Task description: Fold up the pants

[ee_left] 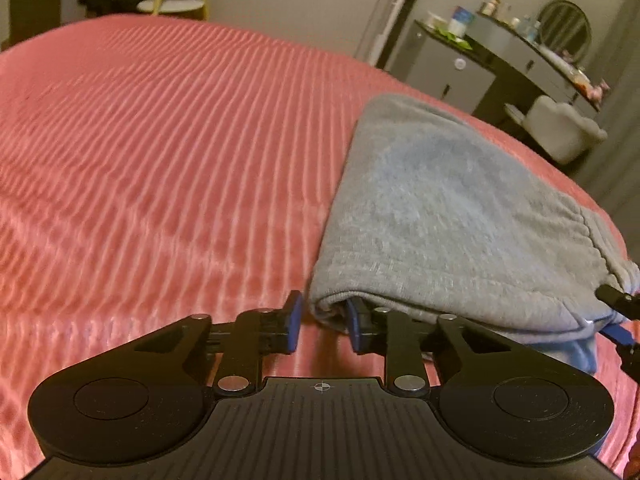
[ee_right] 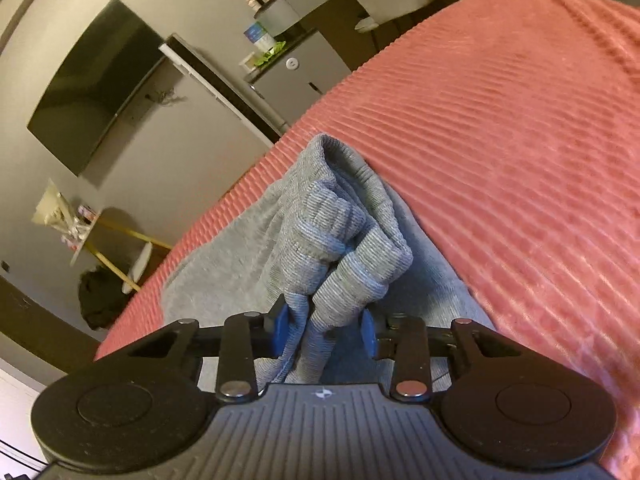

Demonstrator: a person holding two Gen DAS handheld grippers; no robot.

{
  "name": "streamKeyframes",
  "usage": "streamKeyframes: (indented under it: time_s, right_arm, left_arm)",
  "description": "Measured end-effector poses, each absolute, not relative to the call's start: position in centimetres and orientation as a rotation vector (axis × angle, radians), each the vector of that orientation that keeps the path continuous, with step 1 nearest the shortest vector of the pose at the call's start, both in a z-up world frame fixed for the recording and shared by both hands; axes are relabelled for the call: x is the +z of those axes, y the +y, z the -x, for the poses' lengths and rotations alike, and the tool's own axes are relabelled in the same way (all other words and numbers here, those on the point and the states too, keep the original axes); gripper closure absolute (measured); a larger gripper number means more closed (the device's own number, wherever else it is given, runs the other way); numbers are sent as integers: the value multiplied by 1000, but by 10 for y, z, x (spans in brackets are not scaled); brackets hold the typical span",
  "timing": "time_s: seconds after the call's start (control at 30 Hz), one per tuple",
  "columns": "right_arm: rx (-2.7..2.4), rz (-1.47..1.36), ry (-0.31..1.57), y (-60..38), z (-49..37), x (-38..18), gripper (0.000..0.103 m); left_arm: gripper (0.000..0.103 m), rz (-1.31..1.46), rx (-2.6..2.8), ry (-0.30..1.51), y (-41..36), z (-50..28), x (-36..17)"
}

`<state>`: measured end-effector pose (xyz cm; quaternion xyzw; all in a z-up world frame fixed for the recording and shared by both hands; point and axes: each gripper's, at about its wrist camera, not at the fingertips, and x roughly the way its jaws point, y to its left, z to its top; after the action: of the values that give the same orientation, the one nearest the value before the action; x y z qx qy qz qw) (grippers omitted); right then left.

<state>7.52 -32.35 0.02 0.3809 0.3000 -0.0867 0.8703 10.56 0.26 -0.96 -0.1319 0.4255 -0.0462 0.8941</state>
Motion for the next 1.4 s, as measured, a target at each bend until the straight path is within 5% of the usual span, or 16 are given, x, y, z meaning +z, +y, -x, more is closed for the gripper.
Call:
streamKeyframes:
  time_s: [0.2, 0.33, 0.43, 0.7, 1.0, 1.07, 1.13, 1.23, 1.4]
  right_arm:
    - [-185, -732, 726, -322, -82, -29, 64]
    - [-182, -807, 711, -330, -65, -20, 45]
    - [-225, -918, 700, -337, -47, -29, 15]
    - [-173, -1132, 656, -349, -43, -63, 4]
    - [-170, -1328, 594, -359, -76, -82, 5]
    - [-216, -1193, 654, -351, -87, -72, 30]
    - [-221, -1062, 676, -344, -92, -59, 41]
    - [-190, -961, 641, -338, -88, -41, 50]
    - [-155, -907, 546, -342, -78, -30, 50]
  left_arm:
    - [81, 245, -98, 904, 1, -106, -10]
    - [77, 254, -93, 916, 5, -108, -14]
    - [73, 260, -75, 926, 4, -107, -16]
    - [72, 275, -56, 944, 10, -104, -22]
    - [66, 236, -76, 942, 1, -103, -20]
    - [66, 232, -65, 947, 1, -102, -19]
    - [65, 248, -54, 953, 4, -100, -17]
    - [65, 286, -55, 951, 8, -93, -11]
    - [54, 248, -53, 927, 8, -80, -2]
